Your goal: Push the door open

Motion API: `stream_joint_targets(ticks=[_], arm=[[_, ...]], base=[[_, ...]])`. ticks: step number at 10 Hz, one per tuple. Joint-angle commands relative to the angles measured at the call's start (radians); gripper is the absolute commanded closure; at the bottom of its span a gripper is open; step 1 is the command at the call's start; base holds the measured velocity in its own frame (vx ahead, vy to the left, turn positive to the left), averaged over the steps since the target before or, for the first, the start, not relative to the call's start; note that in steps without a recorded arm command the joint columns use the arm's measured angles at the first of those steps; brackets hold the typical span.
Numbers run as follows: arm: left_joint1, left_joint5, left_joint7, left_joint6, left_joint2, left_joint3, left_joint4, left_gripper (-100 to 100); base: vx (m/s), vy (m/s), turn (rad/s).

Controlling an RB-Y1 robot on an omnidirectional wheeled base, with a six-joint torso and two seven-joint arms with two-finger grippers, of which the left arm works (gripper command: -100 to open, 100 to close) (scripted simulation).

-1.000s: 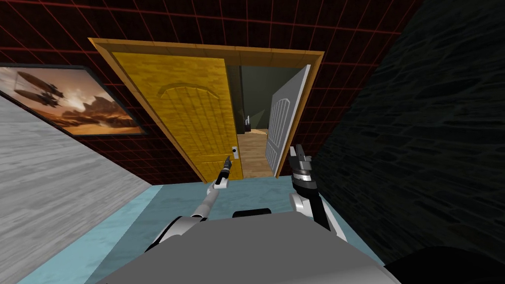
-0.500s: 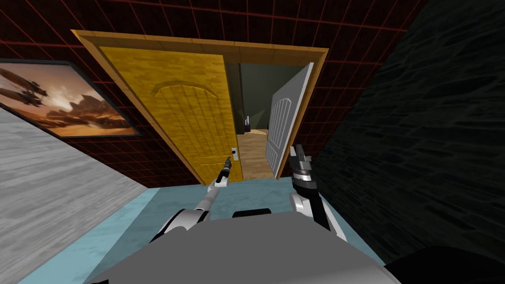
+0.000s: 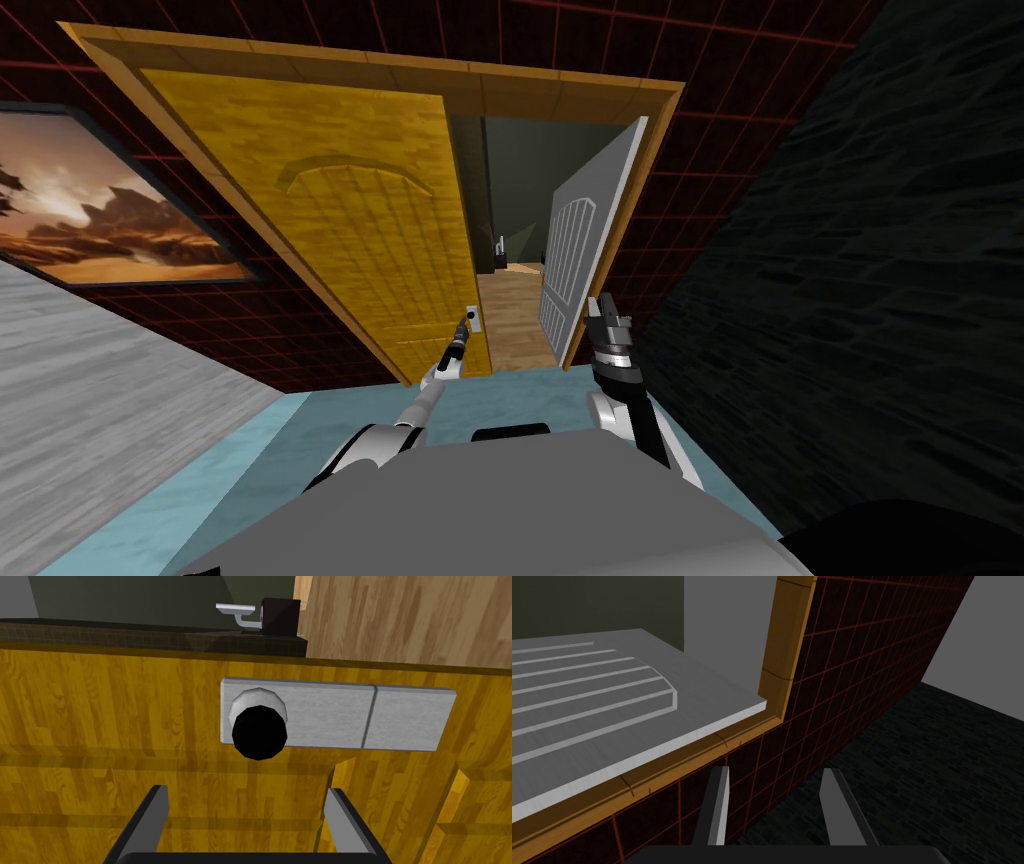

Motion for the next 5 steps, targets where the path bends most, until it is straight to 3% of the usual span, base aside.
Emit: stream_joint_targets(ticks=[1,5], arm=[[-0.002,0.001,-0.001,-0.002,0.001,0.004,0.006,-100],[-0.003,0.003,-0.004,-0.004,0.003,0.012,0.012,-100]], base=[[0.205,0.013,-0.027],[0.197,-0.002,-0.025]])
